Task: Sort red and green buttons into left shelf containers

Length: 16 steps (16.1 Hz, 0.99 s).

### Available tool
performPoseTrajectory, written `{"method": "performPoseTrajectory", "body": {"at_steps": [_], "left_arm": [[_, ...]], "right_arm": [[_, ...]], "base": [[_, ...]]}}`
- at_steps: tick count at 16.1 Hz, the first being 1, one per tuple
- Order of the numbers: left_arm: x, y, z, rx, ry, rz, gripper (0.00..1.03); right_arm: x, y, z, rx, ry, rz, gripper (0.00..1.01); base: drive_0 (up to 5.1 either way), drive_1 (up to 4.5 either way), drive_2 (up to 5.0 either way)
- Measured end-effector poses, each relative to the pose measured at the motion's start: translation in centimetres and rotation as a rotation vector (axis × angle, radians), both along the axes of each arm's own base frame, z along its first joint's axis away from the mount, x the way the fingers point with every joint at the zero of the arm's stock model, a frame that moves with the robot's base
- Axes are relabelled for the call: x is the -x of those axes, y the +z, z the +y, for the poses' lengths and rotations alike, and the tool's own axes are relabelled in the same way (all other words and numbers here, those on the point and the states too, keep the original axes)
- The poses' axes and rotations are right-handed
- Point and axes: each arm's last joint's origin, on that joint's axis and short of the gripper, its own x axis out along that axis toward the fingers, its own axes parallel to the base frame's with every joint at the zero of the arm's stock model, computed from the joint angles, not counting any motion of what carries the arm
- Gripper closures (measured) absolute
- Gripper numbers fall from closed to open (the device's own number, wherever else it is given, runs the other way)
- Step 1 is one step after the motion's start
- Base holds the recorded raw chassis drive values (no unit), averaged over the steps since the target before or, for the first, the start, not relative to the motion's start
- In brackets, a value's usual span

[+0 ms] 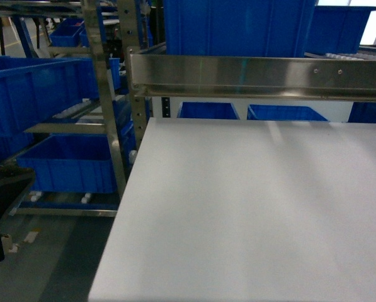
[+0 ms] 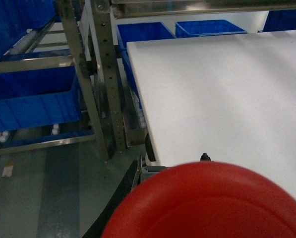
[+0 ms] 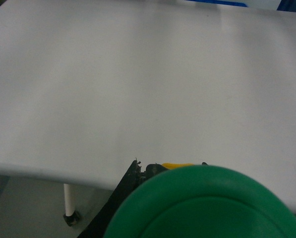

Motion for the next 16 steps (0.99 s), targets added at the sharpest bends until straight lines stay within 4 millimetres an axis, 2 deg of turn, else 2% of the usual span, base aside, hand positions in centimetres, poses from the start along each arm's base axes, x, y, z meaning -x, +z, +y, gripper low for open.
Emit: {"method": "performPoseTrajectory", "body": {"at_steps": [4,16], "left_arm": [[0.0,0.01,0.0,0.0,0.001,-0.002,0.77],[0.01,0.01,-0.01,0.0,0.001,-0.003,0.77]], "right_arm": [[0.01,-0.03,0.0,0.0,0.0,0.003,0.75],[0.0,0.0,0.0,0.0,0.0,0.0,0.75]], "base": [[-4.7,1.3,3.6],[-4.9,2.52,2.5]]}}
